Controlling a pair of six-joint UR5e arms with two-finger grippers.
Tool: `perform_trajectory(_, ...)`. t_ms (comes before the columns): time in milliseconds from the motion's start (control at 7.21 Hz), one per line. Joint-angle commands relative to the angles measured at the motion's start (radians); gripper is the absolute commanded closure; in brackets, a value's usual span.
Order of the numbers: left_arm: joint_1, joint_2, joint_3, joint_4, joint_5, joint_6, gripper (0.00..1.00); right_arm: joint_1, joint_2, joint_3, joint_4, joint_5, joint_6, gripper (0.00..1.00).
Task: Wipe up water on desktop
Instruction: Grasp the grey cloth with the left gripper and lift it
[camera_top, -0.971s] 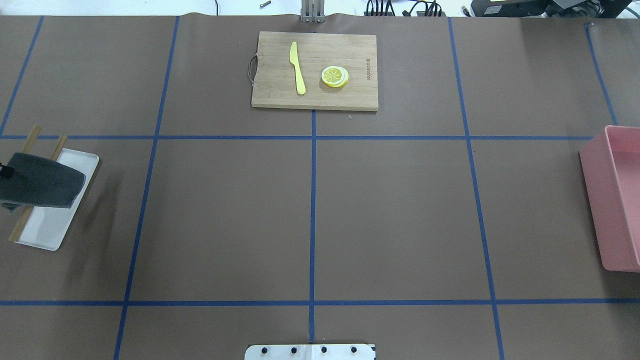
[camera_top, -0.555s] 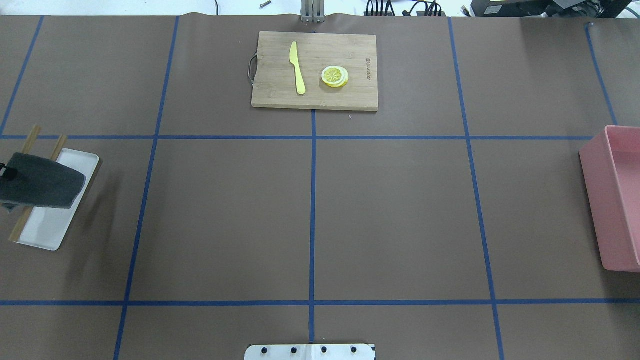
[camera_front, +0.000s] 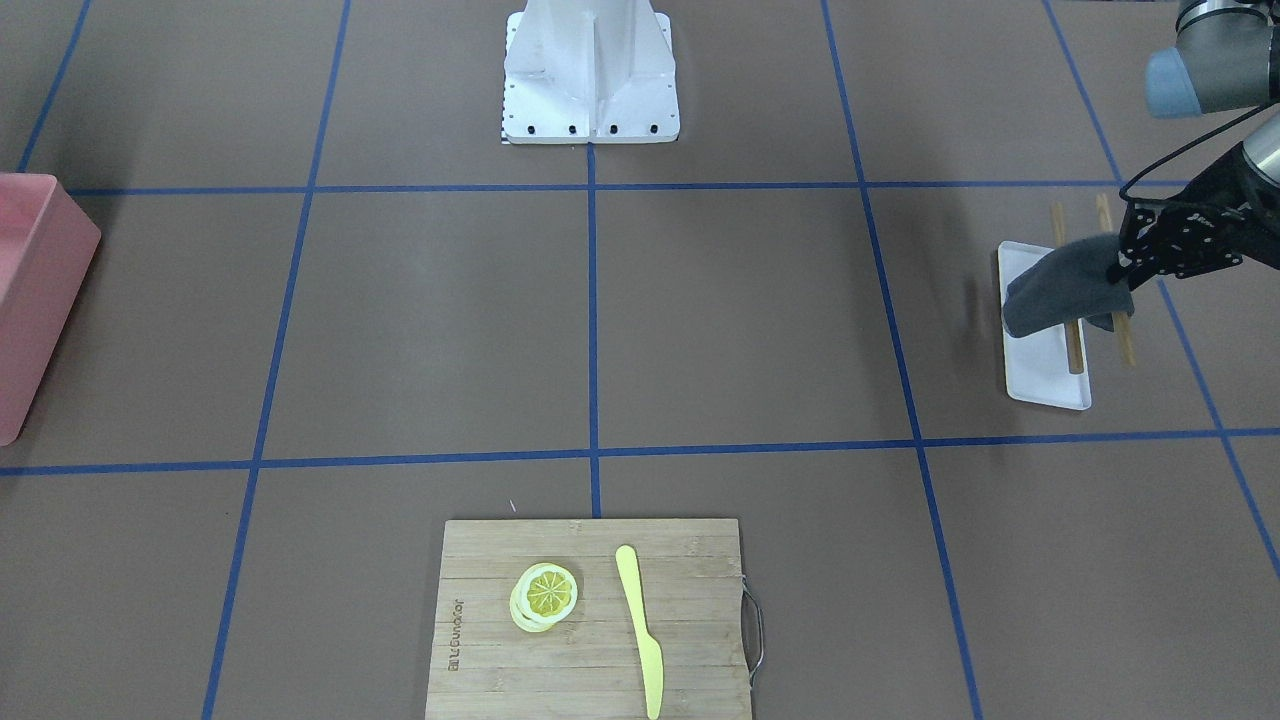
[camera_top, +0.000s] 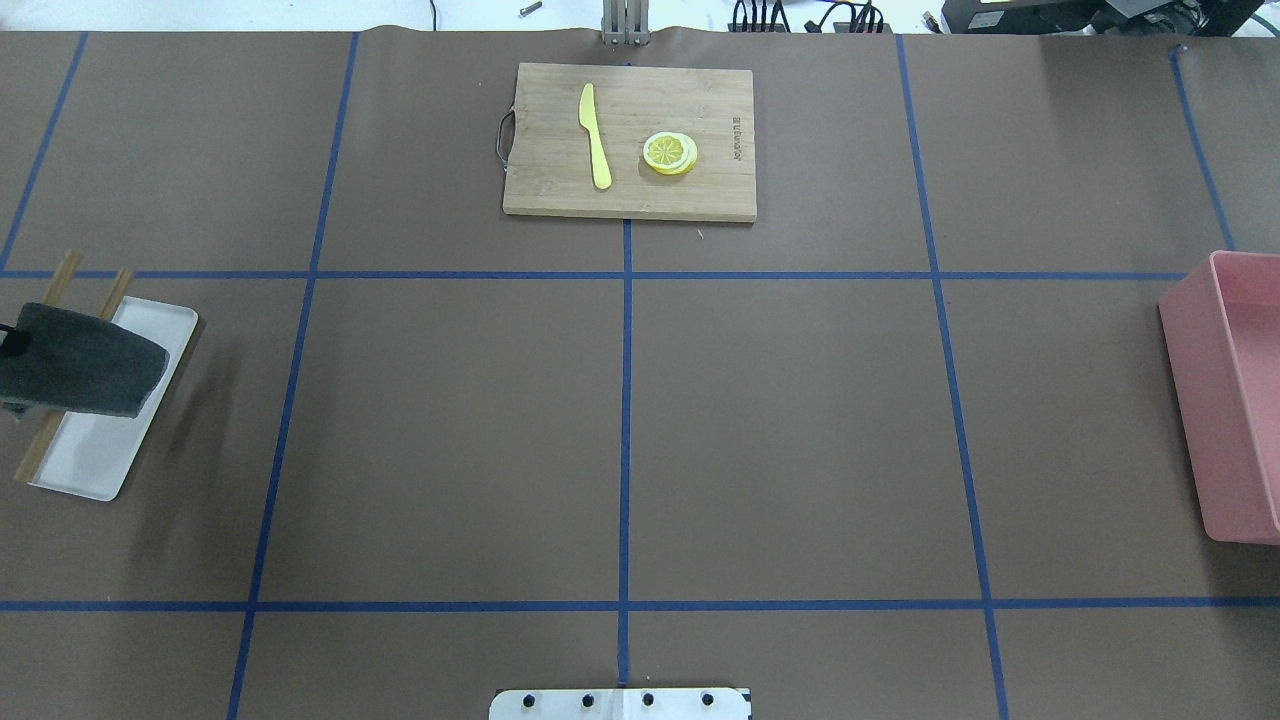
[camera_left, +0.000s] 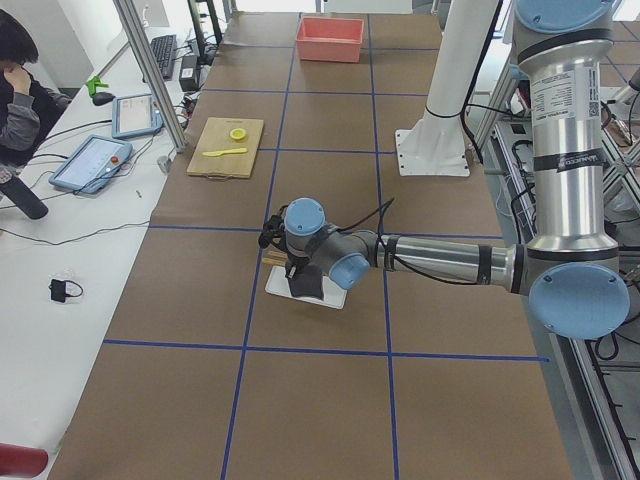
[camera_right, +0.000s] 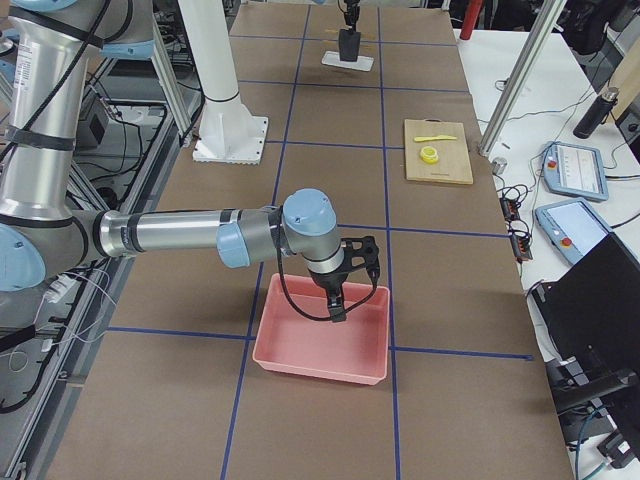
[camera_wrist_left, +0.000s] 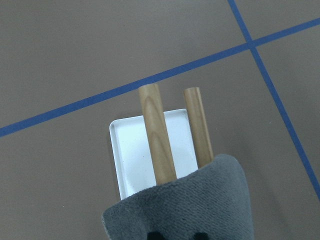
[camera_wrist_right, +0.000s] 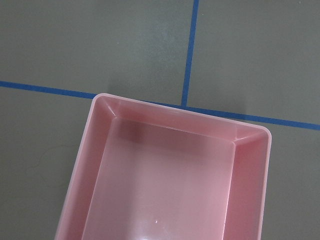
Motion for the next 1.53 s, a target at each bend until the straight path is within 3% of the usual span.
perform_trajectory(0,-0.001,0.003,-0.004,-0.012,0.001,-0.001,1.00,0.000,0.002,0.000,0.000,0.000,0.000,0.00)
perform_trajectory(416,-0.012,0.010,-0.034,-0.022,-0.043,0.000,1.00,0.000,0.005,0.000,0.000,0.000,0.000,0.00)
perform_trajectory(694,-0.082,-0.010,-0.041,-0.016,-0.079,-0.003,1.00,0.000,0.008,0.002,0.003,0.002,0.000,0.00)
perform_trajectory(833,-0.095,-0.053,-0.041,-0.010,-0.073,-0.073,1.00,0.000,0.008,0.000,0.043,0.005,-0.005,0.00)
perform_trajectory(1249,-0.090,-0.208,-0.073,-0.019,-0.021,-0.530,1.00,-0.008,0.020,0.005,0.098,0.020,0.036,0.00)
perform_trajectory(1388,-0.078,-0.249,-0.088,-0.021,-0.009,-0.649,1.00,-0.035,0.025,0.005,0.165,0.022,0.076,0.00)
